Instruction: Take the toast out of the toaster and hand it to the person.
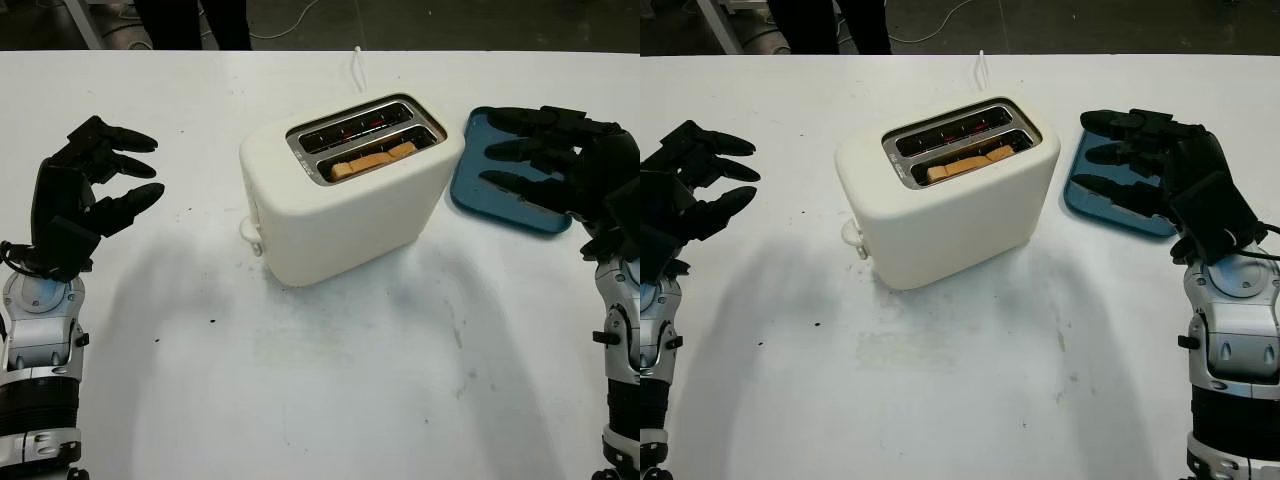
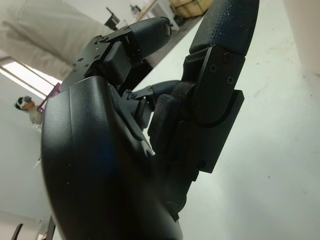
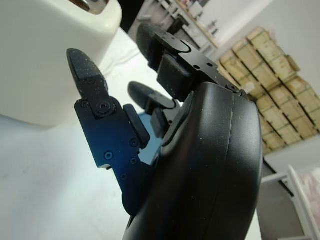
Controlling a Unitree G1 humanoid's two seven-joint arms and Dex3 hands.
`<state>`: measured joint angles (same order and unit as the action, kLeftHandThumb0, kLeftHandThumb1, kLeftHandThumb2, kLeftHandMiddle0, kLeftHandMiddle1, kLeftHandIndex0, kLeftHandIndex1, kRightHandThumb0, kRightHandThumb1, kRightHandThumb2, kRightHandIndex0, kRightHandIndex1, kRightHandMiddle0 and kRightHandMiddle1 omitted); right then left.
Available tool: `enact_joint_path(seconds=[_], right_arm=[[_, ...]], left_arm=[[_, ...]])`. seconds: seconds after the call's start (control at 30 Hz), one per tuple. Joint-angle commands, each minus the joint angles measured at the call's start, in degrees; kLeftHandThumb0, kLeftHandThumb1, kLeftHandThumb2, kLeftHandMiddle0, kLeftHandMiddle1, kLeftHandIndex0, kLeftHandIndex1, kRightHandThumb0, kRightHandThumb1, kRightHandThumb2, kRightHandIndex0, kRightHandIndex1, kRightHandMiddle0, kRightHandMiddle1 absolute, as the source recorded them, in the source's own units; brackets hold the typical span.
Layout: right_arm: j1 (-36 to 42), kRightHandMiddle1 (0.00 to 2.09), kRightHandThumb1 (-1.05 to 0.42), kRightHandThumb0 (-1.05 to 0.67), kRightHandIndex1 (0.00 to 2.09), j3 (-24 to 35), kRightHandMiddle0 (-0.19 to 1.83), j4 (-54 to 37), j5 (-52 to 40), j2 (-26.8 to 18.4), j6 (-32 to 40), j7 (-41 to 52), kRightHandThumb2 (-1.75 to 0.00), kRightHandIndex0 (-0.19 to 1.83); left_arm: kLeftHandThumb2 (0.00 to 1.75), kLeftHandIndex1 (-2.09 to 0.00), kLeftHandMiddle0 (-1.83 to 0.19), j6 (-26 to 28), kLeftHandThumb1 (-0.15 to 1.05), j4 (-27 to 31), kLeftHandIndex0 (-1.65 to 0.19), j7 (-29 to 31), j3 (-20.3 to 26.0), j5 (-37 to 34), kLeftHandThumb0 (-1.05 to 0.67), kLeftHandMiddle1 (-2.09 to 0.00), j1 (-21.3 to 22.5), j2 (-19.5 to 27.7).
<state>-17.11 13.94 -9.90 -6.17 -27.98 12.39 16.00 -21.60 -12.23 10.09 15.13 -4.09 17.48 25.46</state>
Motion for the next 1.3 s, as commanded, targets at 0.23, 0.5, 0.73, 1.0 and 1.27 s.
enact_joint_path(seconds=[0.23, 0.5, 0.73, 1.0, 1.27], right_arm=[[0.68, 0.02, -0.72, -0.41, 0.76, 0.39, 0.88, -0.77, -0.48, 0.26, 0.45, -0.15, 0.00, 0.56], [0.63, 0.02, -0.72, -0.42, 0.76, 0.22, 0.89, -0.63, -0.04, 0.16, 0.11, -0.30, 0.00, 0.56], [0.58, 0.02, -0.71, -0.39, 0.77, 0.32, 0.89, -0.49, -0.29, 0.29, 0.18, -0.25, 0.00, 0.56], [0.71, 0.02, -0.72, -0.37, 0.77, 0.26, 0.90, -0.60, -0.06, 0.15, 0.24, -0.29, 0.00, 0.56], [0.64, 0.02, -0.72, -0.34, 0.77, 0.21, 0.89, -1.22, -0.15, 0.24, 1.20, -0.49, 0.00, 0.55]], left_arm=[[0.10, -1.10, -0.50, -0.36, 0.92, 0.52, -0.47, -0.01, 0.48, -0.36, -1.05, -1.25, -0.69, -0.11], [0.11, -1.10, -0.50, -0.47, 0.92, 0.27, -0.46, -0.16, 0.50, -0.15, -1.05, -1.25, -0.63, -0.06], [0.11, -1.09, -0.50, -0.44, 0.92, 0.47, -0.46, -0.30, 0.48, -0.09, -1.05, -1.24, -0.71, -0.17], [0.11, -1.11, -0.50, 0.17, 0.92, 1.01, -0.46, -0.19, 0.48, -0.34, -1.05, -1.25, -0.85, -0.20], [0.11, -1.11, -0.49, -0.42, 0.92, 0.45, -0.46, 0.29, 0.52, -0.63, -1.05, -1.25, -0.68, -0.06]])
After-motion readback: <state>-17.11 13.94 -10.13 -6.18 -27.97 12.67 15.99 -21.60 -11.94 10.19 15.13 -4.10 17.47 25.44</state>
